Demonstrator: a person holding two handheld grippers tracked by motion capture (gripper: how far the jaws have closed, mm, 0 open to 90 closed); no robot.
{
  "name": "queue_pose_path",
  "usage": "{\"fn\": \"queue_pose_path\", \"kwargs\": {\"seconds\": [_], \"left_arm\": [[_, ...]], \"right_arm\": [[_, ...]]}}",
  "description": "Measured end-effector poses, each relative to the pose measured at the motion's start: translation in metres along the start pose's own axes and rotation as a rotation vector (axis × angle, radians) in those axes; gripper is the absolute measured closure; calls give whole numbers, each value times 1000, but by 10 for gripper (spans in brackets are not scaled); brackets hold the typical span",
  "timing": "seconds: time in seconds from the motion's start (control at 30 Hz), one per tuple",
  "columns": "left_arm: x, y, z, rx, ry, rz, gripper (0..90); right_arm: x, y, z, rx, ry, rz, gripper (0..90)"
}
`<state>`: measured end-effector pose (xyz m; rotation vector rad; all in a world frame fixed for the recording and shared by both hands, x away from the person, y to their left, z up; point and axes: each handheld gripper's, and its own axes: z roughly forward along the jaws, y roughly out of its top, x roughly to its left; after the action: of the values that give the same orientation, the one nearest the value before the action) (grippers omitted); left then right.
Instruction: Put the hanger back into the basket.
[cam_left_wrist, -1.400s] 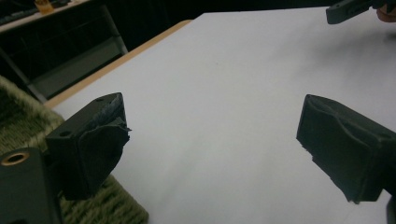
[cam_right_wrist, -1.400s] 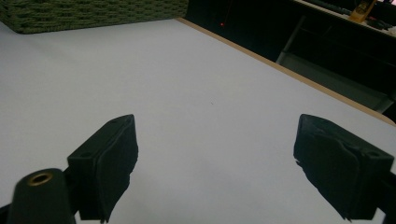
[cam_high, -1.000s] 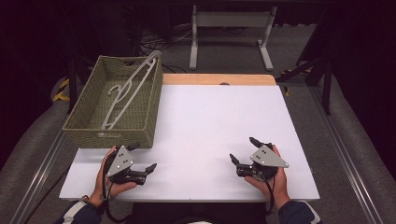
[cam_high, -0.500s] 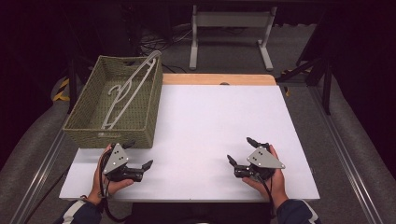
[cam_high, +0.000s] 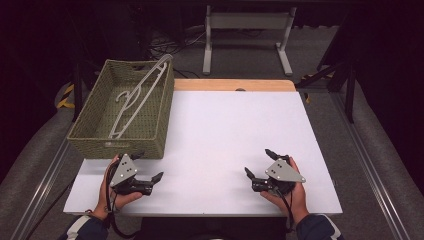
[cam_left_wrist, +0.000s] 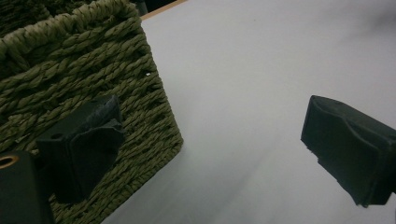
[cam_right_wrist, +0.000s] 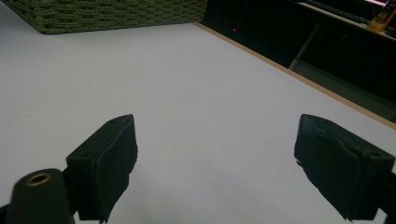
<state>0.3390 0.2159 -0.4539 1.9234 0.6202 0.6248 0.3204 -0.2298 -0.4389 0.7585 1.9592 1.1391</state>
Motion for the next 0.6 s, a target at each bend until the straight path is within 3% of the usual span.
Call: {"fn": "queue_pose_path", "kwargs": {"seconds": [0.33, 0.43, 0.6], "left_arm": [[1, 0, 4, 8, -3, -9, 67], [1, 0, 6, 17, 0, 6, 67], [3, -1, 7, 23, -4, -13, 68]], "right_arm": [[-8, -5, 0, 3, -14, 22, 142], [-9, -7, 0, 9, -17, 29, 145], [-11, -9, 0, 10, -22, 25, 147]]}}
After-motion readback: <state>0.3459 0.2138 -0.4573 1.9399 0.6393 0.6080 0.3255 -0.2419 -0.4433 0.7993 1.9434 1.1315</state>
